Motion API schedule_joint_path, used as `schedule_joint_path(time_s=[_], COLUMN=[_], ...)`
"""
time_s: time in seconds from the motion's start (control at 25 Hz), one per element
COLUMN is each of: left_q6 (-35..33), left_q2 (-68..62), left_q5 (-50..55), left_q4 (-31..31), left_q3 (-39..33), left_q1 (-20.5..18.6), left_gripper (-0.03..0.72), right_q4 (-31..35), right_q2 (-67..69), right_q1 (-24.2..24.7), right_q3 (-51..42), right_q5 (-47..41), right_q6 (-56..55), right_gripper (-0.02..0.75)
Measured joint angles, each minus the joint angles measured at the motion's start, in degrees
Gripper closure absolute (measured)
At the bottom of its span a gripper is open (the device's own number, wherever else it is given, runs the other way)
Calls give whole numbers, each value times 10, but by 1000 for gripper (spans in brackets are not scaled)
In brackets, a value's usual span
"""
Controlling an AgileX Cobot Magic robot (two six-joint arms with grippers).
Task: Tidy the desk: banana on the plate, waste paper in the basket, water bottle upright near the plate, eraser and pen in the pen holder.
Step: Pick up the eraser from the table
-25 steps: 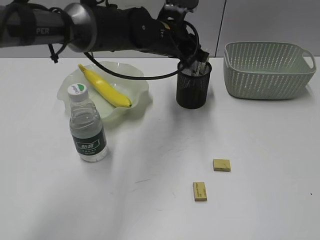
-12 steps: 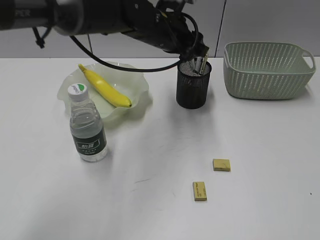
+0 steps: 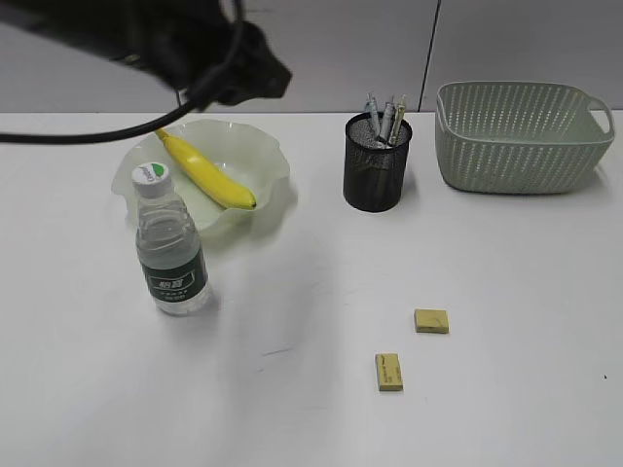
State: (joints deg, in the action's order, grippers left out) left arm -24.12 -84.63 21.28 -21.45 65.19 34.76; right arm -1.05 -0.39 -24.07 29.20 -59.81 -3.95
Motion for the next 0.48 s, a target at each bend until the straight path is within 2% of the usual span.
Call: schedule_joint_path(time_s=[0.12, 0.24, 0.36, 0.48], left_q6=[33, 109, 222, 303], left_q2=[157, 314, 461, 558], left_q5=[12, 51, 153, 284], left_q4=[3, 39, 139, 229], left_q3=[-137, -232, -281, -292], left_q1=[0, 0, 0, 0], left_gripper=[386, 386, 387, 387], right_q4=[0, 0, 0, 0], right_q2=[0, 0, 0, 0], right_q1=[0, 0, 0, 0], right_q3=[0, 0, 0, 0], right_q5=[0, 0, 0, 0], right_q6=[0, 0, 0, 0], right_gripper=[462, 462, 462, 462])
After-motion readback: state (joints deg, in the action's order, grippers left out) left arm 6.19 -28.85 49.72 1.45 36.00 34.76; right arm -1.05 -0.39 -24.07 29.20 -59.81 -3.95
